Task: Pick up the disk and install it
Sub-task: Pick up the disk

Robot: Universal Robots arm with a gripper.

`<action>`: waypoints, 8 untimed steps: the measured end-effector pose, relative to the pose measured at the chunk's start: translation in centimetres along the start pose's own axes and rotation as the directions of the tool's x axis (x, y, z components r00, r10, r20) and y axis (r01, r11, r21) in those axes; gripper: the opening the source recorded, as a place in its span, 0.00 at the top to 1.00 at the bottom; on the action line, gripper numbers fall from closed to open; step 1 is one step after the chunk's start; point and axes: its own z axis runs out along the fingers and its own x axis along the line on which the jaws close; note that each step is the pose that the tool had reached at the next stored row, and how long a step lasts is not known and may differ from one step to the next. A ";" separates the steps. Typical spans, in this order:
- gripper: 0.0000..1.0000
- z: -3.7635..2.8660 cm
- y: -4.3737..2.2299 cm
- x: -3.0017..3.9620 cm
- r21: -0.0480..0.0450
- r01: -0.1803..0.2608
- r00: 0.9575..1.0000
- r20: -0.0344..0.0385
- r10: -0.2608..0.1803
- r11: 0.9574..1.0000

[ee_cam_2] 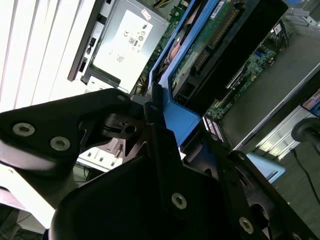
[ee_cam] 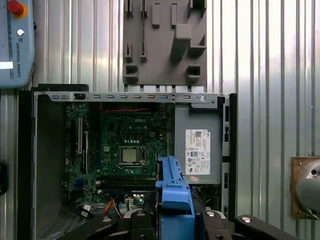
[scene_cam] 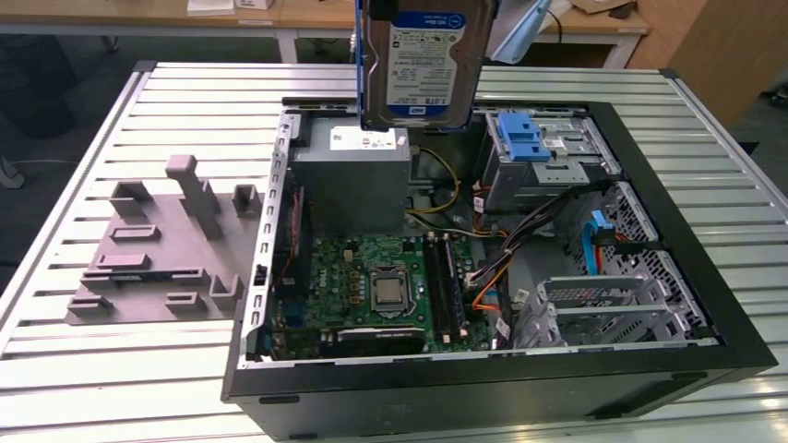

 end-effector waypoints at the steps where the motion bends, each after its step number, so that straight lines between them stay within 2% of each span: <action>1: 0.64 0.00 0.00 0.07 0.000 0.000 1.000 0.000 0.000 1.000; 8: 0.64 0.00 0.00 0.16 0.000 0.000 1.000 0.000 0.000 1.000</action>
